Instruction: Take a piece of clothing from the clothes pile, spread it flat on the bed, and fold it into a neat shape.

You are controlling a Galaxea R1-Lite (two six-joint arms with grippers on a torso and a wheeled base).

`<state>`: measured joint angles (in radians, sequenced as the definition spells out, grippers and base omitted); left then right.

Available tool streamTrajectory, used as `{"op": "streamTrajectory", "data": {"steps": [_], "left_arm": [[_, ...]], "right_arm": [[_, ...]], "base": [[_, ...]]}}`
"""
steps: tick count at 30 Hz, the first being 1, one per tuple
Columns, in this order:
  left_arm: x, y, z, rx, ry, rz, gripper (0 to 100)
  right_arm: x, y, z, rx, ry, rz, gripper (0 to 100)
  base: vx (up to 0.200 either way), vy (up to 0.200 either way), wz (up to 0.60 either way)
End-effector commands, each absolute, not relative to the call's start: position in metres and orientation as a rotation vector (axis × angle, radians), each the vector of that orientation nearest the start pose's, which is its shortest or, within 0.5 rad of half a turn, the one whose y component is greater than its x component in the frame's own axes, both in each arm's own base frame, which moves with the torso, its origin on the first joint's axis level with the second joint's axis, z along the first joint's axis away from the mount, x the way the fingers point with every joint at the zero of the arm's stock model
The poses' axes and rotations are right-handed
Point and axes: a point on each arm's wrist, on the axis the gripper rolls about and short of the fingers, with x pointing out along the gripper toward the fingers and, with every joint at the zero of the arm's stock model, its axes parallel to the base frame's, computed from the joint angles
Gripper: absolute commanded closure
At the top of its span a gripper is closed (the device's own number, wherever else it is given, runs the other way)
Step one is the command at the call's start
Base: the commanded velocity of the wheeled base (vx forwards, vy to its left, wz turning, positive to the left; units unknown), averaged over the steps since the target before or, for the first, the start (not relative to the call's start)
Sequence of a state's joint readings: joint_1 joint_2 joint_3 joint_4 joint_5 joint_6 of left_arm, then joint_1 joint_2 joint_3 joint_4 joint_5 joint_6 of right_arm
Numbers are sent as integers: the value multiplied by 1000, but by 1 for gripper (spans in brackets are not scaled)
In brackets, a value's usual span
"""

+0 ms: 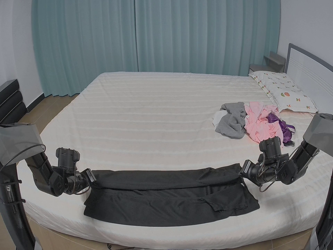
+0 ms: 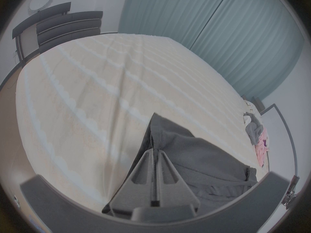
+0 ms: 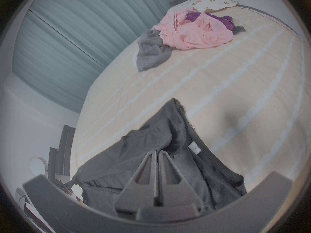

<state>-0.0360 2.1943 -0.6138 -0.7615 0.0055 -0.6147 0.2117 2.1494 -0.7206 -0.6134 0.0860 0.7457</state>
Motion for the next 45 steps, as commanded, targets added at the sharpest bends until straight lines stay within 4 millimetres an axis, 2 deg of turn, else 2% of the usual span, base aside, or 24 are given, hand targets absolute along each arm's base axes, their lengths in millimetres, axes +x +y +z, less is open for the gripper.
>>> {"op": "streamTrajectory", "data": {"steps": [1, 2, 6, 9, 11, 14, 17, 18, 21, 23, 27, 28, 39, 45], "left_arm": [[312, -14, -21, -550, 860, 230, 0], [309, -16, -22, -547, 870, 228, 0], [307, -17, -20, -546, 869, 225, 0], [313, -14, -8, -562, 818, 219, 0], [320, -13, -2, -574, 789, 215, 0], [341, -13, 7, -608, 720, 206, 0], [354, -14, -3, -611, 721, 205, 0], [364, -16, -16, -610, 733, 208, 0], [376, -16, -31, -608, 740, 211, 0], [381, -16, -40, -605, 749, 212, 0], [381, -16, -43, -586, 756, 209, 0], [382, -16, -43, -578, 753, 207, 100], [385, 2, -35, -598, 706, 253, 100], [383, 2, -39, -599, 718, 258, 100]], "right_arm": [[323, 71, -10, 617, 953, -59, 100], [323, 70, -11, 608, 954, -58, 0], [325, 68, -5, 620, 940, -40, 0], [329, 62, 8, 653, 900, -14, 0], [333, 59, 11, 672, 888, -2, 0], [345, 56, 12, 725, 863, -6, 0], [350, 53, 8, 757, 864, -22, 0], [352, 53, 6, 771, 870, -19, 0], [353, 51, 4, 803, 881, -18, 0], [353, 51, 3, 822, 892, -10, 0], [353, 48, 2, 834, 898, -10, 0], [353, 47, 2, 836, 898, -12, 0], [351, 48, 0, 833, 907, -14, 0], [357, 49, -3, 827, 896, -18, 0]], "base": [[0, 0, 0], [0, 0, 0], [0, 0, 0], [0, 0, 0], [0, 0, 0], [0, 0, 0], [0, 0, 0], [0, 0, 0], [0, 0, 0], [0, 0, 0], [0, 0, 0], [0, 0, 0], [0, 0, 0], [0, 0, 0]]}}
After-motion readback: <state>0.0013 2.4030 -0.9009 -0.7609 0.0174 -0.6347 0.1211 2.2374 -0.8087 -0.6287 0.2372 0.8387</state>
